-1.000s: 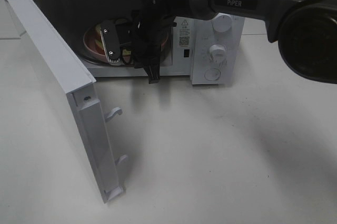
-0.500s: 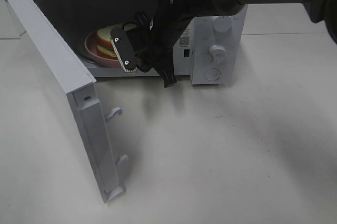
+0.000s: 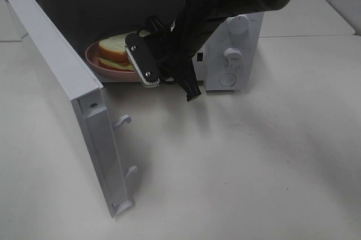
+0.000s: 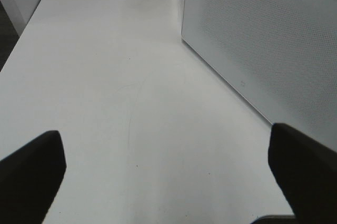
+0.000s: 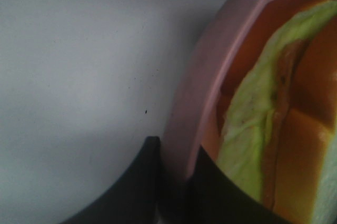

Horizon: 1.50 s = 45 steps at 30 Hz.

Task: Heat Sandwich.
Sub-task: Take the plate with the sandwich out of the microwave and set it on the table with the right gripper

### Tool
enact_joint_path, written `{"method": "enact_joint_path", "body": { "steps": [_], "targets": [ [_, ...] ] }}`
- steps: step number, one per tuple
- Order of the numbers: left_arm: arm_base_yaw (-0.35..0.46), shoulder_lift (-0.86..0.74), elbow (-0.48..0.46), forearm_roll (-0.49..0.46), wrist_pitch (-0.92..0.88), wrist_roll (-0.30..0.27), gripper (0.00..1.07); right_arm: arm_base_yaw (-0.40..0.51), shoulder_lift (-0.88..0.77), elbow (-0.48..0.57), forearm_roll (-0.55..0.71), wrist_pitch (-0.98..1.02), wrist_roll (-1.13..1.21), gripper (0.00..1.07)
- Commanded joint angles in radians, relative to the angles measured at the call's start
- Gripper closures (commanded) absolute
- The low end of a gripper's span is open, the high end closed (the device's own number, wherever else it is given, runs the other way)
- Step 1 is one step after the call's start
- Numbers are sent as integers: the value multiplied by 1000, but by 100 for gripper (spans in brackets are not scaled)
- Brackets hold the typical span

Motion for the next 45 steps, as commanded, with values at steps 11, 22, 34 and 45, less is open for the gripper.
{"method": "enact_joint_path", "body": {
  "steps": [11,22,34,45],
  "targets": [
    [3,-6,4,-1,-12,-3,9,-10,-125,124,78,-54,-63,107],
    [3,-6,4,-1,-12,-3,9,-10,-231,252,79,-98,-63,107],
    [3,-6,4,-1,-12,-3,9,-10,-349,389,79,-132,-63,107],
    [3,-6,4,-1,-12,-3,9,-10,-469,539,75,-165,-63,107]
  ]
}}
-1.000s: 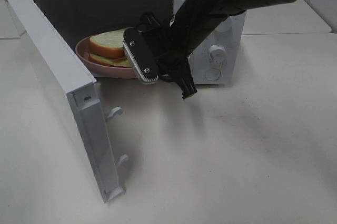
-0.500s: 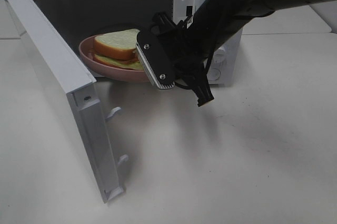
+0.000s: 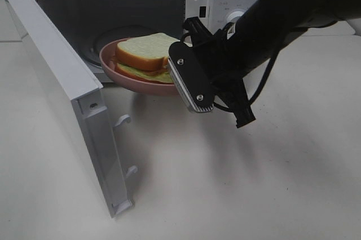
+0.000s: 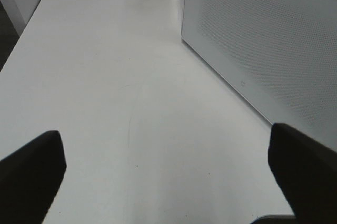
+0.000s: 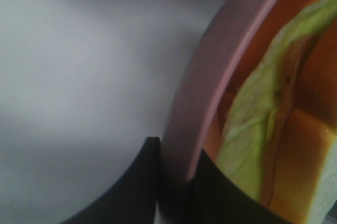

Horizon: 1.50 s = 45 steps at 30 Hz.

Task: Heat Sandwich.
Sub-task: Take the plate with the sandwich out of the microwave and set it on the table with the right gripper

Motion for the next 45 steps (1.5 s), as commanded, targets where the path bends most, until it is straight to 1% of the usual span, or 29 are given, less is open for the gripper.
{"method": "enact_joint_path", "body": {
  "steps": [1,4,5,9,11,17,25,26,28,30,32,33,35,37,38,40,45],
  "targets": [
    [3,-6,4,-1,-12,-3,9,-9,-58,43,4,-46,4,107],
    [3,-6,4,-1,-12,-3,9,-9,-97,87,4,-59,4,107],
    [3,-6,4,-1,-12,-3,9,-9,-97,87,4,-59,4,107],
    [3,-6,4,-1,-12,-3,9,-9,-183,175,4,-88,4,107],
    [3,-6,4,-1,-12,-3,9,-9,-197,189,4,-98,4,107],
    [3,-6,4,-1,-12,-3,9,-6,-315,302,-23,-149,5,107],
    [3,-6,4,-1,-12,-3,9,-6,-442,390,-34,-143,18,107],
    [3,-6,4,-1,-12,-3,9,-6,-476,409,-58,-134,31,107],
    [3,-6,4,-1,-12,-3,9,-6,-491,417,-70,-130,48,107],
    [3,-6,4,-1,-12,-3,9,-6,-527,433,-108,-114,87,107],
    [3,-6,4,-1,-12,-3,9,-6,-577,461,-204,-84,163,107],
    [3,-6,4,-1,-12,-3,9,-6,-577,461,-204,-84,163,107],
    [3,-6,4,-1,-12,-3,9,-6,-627,485,-293,-39,266,107],
    [3,-6,4,-1,-12,-3,9,-6,-659,498,-342,-10,322,107],
    [3,-6,4,-1,-12,-3,9,-6,-659,498,-342,-10,322,107],
    [3,-6,4,-1,-12,-3,9,-6,-711,520,-415,28,397,107],
    [3,-6,4,-1,-12,-3,9,-6,-779,550,-479,94,494,107]
  ]
}}
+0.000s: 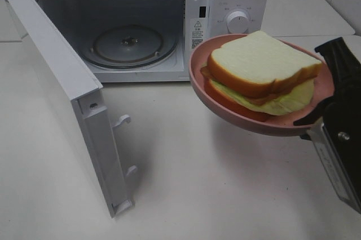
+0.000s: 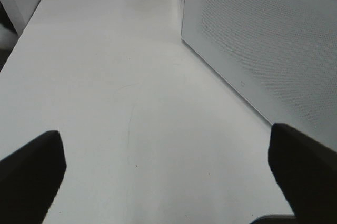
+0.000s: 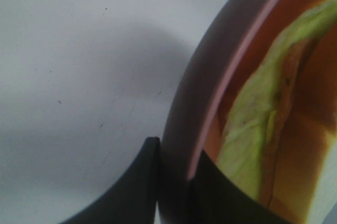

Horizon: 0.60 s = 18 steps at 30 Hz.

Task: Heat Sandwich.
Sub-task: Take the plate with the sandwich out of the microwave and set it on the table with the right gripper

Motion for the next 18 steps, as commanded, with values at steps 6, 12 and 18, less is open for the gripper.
{"method": "enact_joint_path", "body": {
  "steps": [6,12,18],
  "targets": [
    [3,-6,4,-1,-12,-3,9,1,-100,17,-116,80,150,106],
    [3,-6,4,-1,-12,-3,9,1,-129,17,-173,130,242,106],
    [3,-6,4,-1,-12,-3,9,1,-129,18,-250,180,356,106]
  ]
}}
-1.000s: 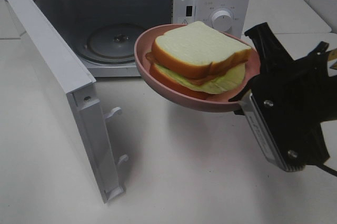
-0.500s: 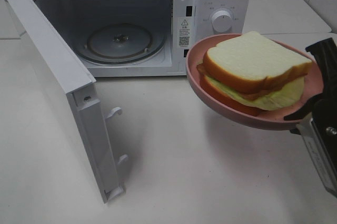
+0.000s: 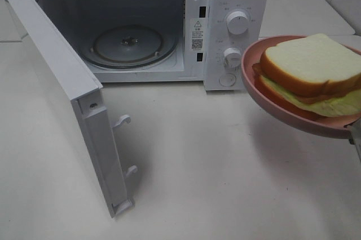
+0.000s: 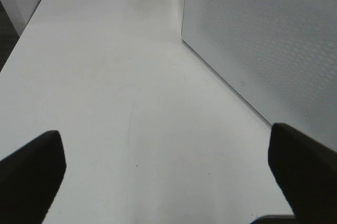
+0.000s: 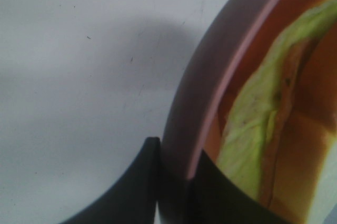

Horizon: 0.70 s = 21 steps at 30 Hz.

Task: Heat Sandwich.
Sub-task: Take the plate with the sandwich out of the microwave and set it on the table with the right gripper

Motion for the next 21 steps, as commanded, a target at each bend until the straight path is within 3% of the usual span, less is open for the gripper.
{"method": "enact_joint_path", "body": {
  "steps": [1,21],
  "targets": [
    [3,-6,4,-1,-12,-3,9,1,-8,-3,-41,-9,66,106],
    [3,-6,4,-1,-12,-3,9,1,-8,-3,-224,130,374,106]
  ]
}}
